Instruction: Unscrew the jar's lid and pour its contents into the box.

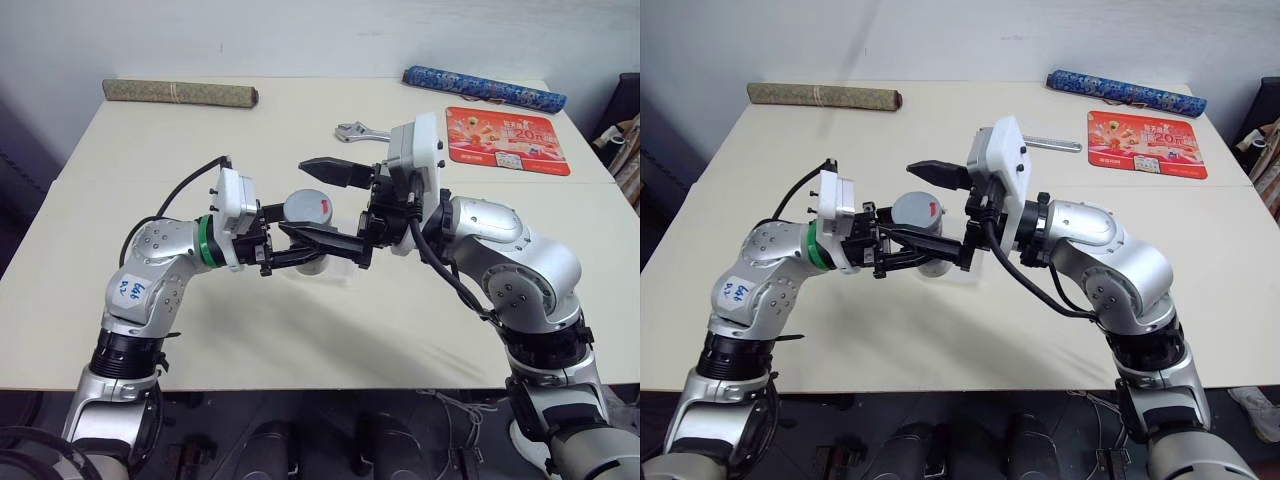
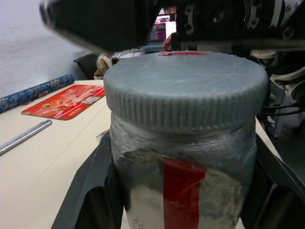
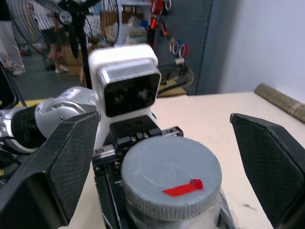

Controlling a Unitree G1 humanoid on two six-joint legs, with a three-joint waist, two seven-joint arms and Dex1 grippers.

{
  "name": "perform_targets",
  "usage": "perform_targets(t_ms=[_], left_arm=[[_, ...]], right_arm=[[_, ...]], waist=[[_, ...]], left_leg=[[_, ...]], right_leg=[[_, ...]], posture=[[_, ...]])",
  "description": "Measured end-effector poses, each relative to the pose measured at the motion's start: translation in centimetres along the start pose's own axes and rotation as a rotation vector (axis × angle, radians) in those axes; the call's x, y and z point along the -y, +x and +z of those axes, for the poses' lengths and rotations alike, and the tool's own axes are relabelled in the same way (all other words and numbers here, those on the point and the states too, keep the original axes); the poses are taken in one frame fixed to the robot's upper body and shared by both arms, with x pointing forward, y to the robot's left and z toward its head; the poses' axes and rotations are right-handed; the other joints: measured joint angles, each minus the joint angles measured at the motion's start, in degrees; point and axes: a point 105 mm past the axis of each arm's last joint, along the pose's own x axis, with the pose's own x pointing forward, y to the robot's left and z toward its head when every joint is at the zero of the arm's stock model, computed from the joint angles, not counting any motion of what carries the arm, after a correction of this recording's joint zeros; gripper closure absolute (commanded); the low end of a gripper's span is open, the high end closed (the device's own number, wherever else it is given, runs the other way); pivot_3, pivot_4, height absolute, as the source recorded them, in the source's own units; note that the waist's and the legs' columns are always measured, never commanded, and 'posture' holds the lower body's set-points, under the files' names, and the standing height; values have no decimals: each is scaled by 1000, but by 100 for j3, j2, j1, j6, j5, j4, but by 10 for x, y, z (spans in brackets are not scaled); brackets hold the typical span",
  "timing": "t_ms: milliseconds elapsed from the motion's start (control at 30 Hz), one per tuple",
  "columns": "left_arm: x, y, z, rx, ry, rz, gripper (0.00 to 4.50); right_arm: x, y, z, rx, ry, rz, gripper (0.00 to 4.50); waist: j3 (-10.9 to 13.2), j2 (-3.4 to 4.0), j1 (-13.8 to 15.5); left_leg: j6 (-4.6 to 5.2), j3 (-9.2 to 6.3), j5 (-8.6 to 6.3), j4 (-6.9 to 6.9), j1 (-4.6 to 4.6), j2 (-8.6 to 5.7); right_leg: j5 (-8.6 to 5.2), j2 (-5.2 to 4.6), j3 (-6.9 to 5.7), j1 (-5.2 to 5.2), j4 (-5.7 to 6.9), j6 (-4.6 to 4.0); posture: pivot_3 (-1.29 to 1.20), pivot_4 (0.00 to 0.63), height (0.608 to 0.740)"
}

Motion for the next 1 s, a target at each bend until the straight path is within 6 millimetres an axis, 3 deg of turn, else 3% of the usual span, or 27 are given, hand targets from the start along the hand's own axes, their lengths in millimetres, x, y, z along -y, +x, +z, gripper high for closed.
perform_targets(t_ms=[367, 467, 600, 800, 1000], left_arm=[[-2, 2, -6, -5, -7, 17, 2082], [-1, 2, -8, -6, -5, 20, 2082], [3, 1, -9, -7, -6, 16, 2082], [8, 0, -9, -6, -4, -14, 2082], [27, 8, 2, 19, 17, -235, 2082]], right_arm=[[0, -3, -10, -30, 3, -2, 0], [-1, -4, -12, -34, 6, 7, 652], [2, -5, -14, -40, 7, 0, 1979], [-1, -7, -15, -27, 6, 68, 1992], [-10, -20, -2, -62, -30, 365, 1992]], waist=[[0, 0, -2], [0, 0, -2], [0, 0, -4], [0, 0, 1], [1, -1, -5]], left_leg=[[-3, 2, 8, 1, 2, 3], [-3, 2, 8, 1, 2, 3], [-3, 2, 8, 1, 2, 4], [-3, 2, 8, 1, 2, 3], [0, 2, 8, 2, 3, 5]], right_leg=[[1, 0, 4, 0, 3, 3], [1, 0, 4, 0, 3, 3], [1, 0, 4, 0, 3, 3], [1, 0, 4, 0, 1, 3], [2, 2, 3, 1, -2, 5]], posture=[[0, 150, 740], [0, 150, 740], [0, 150, 740], [0, 150, 740], [0, 150, 740]])
